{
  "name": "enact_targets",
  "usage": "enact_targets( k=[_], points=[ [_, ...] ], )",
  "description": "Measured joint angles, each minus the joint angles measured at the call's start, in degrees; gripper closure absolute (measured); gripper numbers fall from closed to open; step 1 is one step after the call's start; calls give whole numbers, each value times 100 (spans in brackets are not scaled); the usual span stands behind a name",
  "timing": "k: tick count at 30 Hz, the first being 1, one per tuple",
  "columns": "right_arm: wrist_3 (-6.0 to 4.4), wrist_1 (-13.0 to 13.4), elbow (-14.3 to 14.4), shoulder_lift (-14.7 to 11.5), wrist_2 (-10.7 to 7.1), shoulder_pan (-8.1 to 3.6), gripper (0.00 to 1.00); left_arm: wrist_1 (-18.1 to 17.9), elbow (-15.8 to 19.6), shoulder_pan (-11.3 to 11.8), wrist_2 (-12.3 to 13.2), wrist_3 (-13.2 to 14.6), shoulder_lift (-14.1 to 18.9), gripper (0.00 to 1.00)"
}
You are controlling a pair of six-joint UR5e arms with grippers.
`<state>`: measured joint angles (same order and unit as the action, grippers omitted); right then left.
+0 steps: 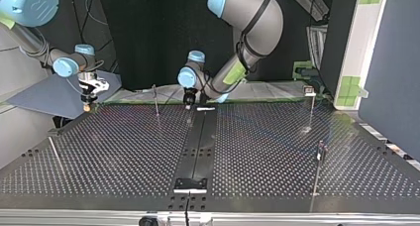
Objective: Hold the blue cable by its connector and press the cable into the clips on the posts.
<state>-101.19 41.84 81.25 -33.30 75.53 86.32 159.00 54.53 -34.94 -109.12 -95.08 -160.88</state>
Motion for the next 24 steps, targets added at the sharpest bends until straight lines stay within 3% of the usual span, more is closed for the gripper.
enact_targets(
  k=[1,8,16,24],
  points=[
    [0,-6,0,1,-3,6,100,-2,9,-11,11,50,0,0],
    [1,-38,1,7,-11,53,100,112,-13,-161,262,401,9,0],
    [-6,-73,1,15,-11,105,100,473,48,-503,611,474,17,0],
    [-1,-112,1,17,-11,160,100,531,263,-781,850,462,43,0]
  ],
)
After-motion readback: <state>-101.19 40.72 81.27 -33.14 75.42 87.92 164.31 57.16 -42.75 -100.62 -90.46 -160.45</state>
